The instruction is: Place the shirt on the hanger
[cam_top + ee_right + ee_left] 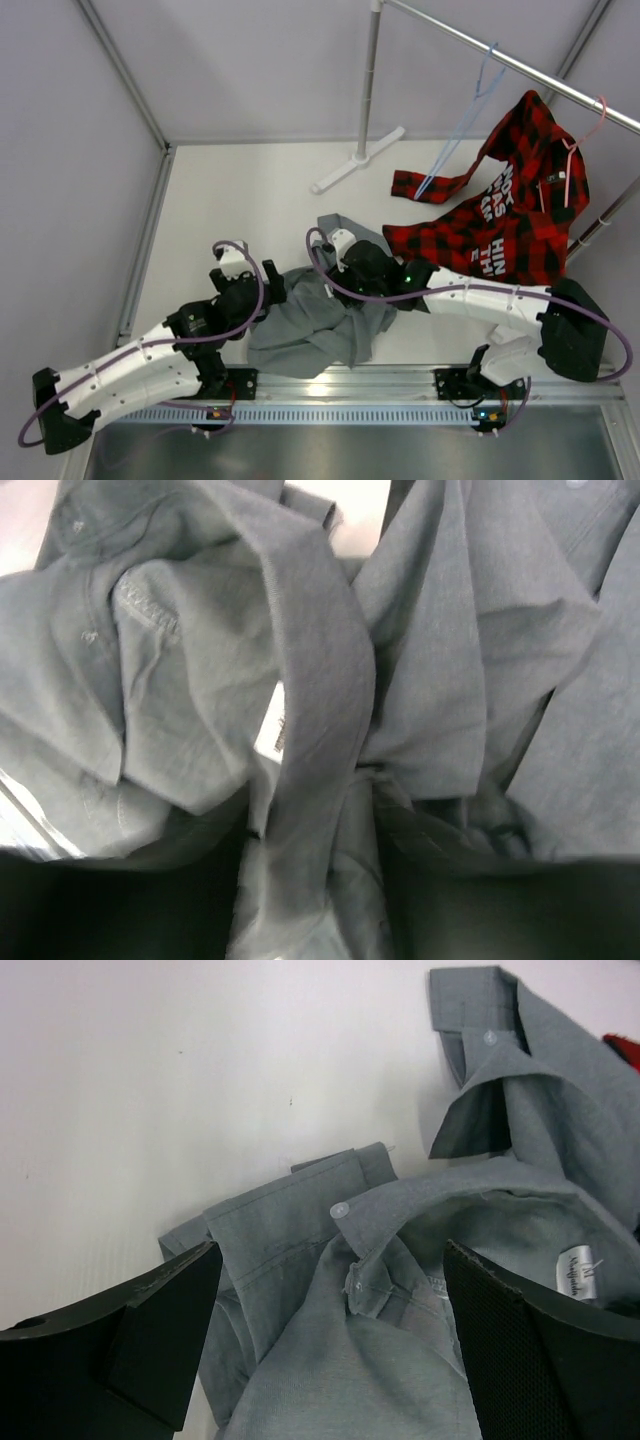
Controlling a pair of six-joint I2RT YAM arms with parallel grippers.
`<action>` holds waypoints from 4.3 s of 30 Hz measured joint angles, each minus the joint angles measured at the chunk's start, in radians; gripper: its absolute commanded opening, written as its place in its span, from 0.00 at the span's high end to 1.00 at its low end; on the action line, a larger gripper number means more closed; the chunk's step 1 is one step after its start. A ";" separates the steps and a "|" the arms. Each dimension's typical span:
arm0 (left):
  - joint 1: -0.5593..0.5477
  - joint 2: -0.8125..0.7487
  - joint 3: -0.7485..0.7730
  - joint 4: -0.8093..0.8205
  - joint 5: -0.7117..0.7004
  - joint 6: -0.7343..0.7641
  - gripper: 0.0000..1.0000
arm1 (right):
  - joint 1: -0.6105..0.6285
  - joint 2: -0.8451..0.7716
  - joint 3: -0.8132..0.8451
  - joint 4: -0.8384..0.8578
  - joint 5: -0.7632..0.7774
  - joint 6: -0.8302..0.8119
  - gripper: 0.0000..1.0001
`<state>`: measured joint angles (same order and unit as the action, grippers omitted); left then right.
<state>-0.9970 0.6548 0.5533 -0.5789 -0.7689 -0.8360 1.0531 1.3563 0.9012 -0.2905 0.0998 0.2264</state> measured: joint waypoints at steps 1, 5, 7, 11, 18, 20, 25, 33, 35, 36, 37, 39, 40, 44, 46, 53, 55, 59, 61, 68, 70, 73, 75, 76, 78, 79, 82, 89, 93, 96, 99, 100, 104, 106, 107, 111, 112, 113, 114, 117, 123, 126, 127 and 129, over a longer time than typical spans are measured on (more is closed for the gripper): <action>0.006 0.015 0.000 0.005 0.011 0.016 0.04 | 0.000 0.010 -0.005 0.019 0.007 -0.005 0.79; 0.034 0.082 0.007 0.024 0.052 0.073 0.02 | 0.000 0.018 -0.019 0.053 0.040 0.002 1.00; 0.048 0.101 0.008 0.046 0.078 0.114 0.02 | 0.001 0.005 -0.027 0.058 0.063 0.002 1.00; 0.062 0.100 0.008 0.122 0.135 0.220 0.09 | 0.001 -0.085 -0.036 0.029 0.116 0.000 1.00; 0.063 0.092 0.007 0.391 0.326 0.452 0.50 | -0.002 -0.303 -0.029 -0.084 0.185 -0.007 1.00; 0.062 0.098 0.008 0.470 0.382 0.505 0.80 | -0.002 -0.343 -0.028 -0.113 0.189 -0.006 1.00; 0.062 0.125 0.006 0.559 0.528 0.583 0.52 | -0.018 -0.403 -0.025 -0.182 0.195 -0.006 1.00; 0.062 0.126 -0.024 0.607 0.736 0.600 0.32 | -0.066 -0.414 0.005 -0.235 0.194 -0.006 1.00; 0.062 0.121 -0.036 0.609 0.760 0.594 0.27 | -0.071 -0.414 0.012 -0.243 0.194 -0.007 1.00; 0.062 0.115 -0.044 0.609 0.772 0.591 0.21 | -0.076 -0.413 0.017 -0.249 0.193 -0.008 1.00; 0.062 0.105 -0.051 0.610 0.783 0.584 0.19 | -0.080 -0.413 0.019 -0.249 0.192 -0.009 1.00; 0.062 0.083 -0.064 0.610 0.803 0.568 0.14 | -0.095 -0.408 0.023 -0.252 0.184 -0.011 1.00; 0.062 0.068 -0.071 0.614 0.815 0.559 0.12 | -0.107 -0.404 0.025 -0.252 0.182 -0.015 1.00; 0.061 0.013 -0.104 0.648 0.864 0.517 0.11 | -0.162 -0.378 0.037 -0.259 0.158 -0.022 1.00; 0.055 0.013 -0.119 0.664 0.858 0.506 0.11 | -0.180 -0.372 0.044 -0.264 0.140 -0.024 1.00; 0.023 0.189 -0.112 0.665 0.689 0.479 0.30 | -0.186 -0.371 0.091 -0.277 0.083 -0.037 1.00; 0.002 0.244 -0.090 0.652 0.640 0.479 0.42 | -0.188 -0.371 0.101 -0.283 0.072 -0.043 1.00; -0.034 0.281 -0.035 0.628 0.560 0.494 0.65 | -0.195 -0.370 0.116 -0.294 0.061 -0.051 1.00; -0.043 0.269 -0.008 0.610 0.533 0.500 0.61 | -0.199 -0.370 0.116 -0.295 0.059 -0.052 1.00; -0.046 0.169 0.111 0.538 0.503 0.517 0.30 | -0.203 -0.354 0.116 -0.302 0.043 -0.052 1.00; -0.046 0.166 0.136 0.538 0.500 0.521 0.33 | -0.204 -0.347 0.116 -0.302 0.036 -0.052 1.00; -0.045 0.182 0.138 0.526 0.499 0.524 0.33 | -0.204 -0.341 0.119 -0.305 0.028 -0.052 1.00; -0.046 0.210 0.138 0.512 0.501 0.524 0.30 | -0.204 -0.341 0.127 -0.308 0.026 -0.052 1.00; -0.045 0.224 0.138 0.505 0.506 0.524 0.30 | -0.205 -0.341 0.130 -0.307 0.026 -0.052 1.00; -0.047 0.241 0.136 0.489 0.522 0.523 0.29 | -0.206 -0.341 0.136 -0.309 0.026 -0.052 1.00; -0.048 0.243 0.132 0.488 0.530 0.522 0.29 | -0.208 -0.341 0.138 -0.311 0.026 -0.052 1.00; -0.066 0.231 0.106 0.487 0.556 0.521 0.28 | -0.227 -0.333 0.145 -0.315 0.026 -0.052 1.00; -0.152 0.214 0.059 0.488 0.539 0.525 0.28 | -0.259 -0.246 0.165 -0.328 0.025 -0.052 1.00; -0.198 0.227 0.058 0.490 0.444 0.529 0.35 | -0.259 -0.216 0.181 -0.331 0.016 -0.052 1.00; -0.201 0.268 0.059 0.494 0.333 0.531 0.38 | -0.260 -0.217 0.182 -0.331 0.011 -0.052 1.00; -0.201 0.333 0.059 0.494 0.246 0.526 0.42 | -0.260 -0.219 0.182 -0.332 0.011 -0.052 1.00; -0.201 0.358 0.059 0.493 0.221 0.521 0.45 | -0.260 -0.220 0.182 -0.332 0.010 -0.052 1.00; -0.201 0.425 0.059 0.492 0.166 0.500 0.97 | -0.260 -0.229 0.182 -0.332 0.005 -0.052 1.00; -0.201 0.427 0.061 0.494 0.160 0.498 1.00 | -0.260 -0.230 0.182 -0.332 0.003 -0.052 1.00; -0.201 0.426 0.064 0.494 0.158 0.500 1.00 | -0.260 -0.230 0.182 -0.332 0.003 -0.052 1.00; -0.201 0.373 0.079 0.482 0.161 0.507 0.96 | -0.262 -0.230 0.182 -0.332 0.003 -0.058 1.00; -0.201 0.352 0.091 0.468 0.162 0.511 0.96 | -0.263 -0.230 0.182 -0.332 0.003 -0.060 1.00; -0.201 0.333 0.110 0.451 0.162 0.513 0.96 | -0.264 -0.230 0.182 -0.332 0.003 -0.060 1.00; -0.201 0.316 0.135 0.431 0.161 0.518 0.96 | -0.265 -0.230 0.182 -0.332 0.003 -0.060 1.00; -0.201 0.306 0.266 0.328 0.146 0.537 1.00 | -0.265 -0.230 0.195 -0.347 -0.008 -0.062 1.00; -0.067 0.451 0.842 -0.004 0.187 0.602 1.00 | -0.266 -0.229 0.407 -0.397 -0.074 -0.070 1.00; 0.084 0.574 1.154 -0.114 0.310 0.630 1.00 | -0.264 -0.244 0.543 -0.369 -0.088 -0.068 1.00; 0.109 0.616 1.249 -0.142 0.345 0.639 1.00 | -0.264 -0.253 0.568 -0.357 -0.087 -0.066 1.00; 0.123 0.687 1.413 -0.206 0.418 0.667 1.00 | -0.264 -0.300 0.600 -0.338 -0.068 -0.058 1.00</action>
<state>-0.8738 1.3422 1.9667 -0.7849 -0.3504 -0.1688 0.7891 1.0565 1.5009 -0.6281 0.0319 0.1684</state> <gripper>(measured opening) 0.039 0.006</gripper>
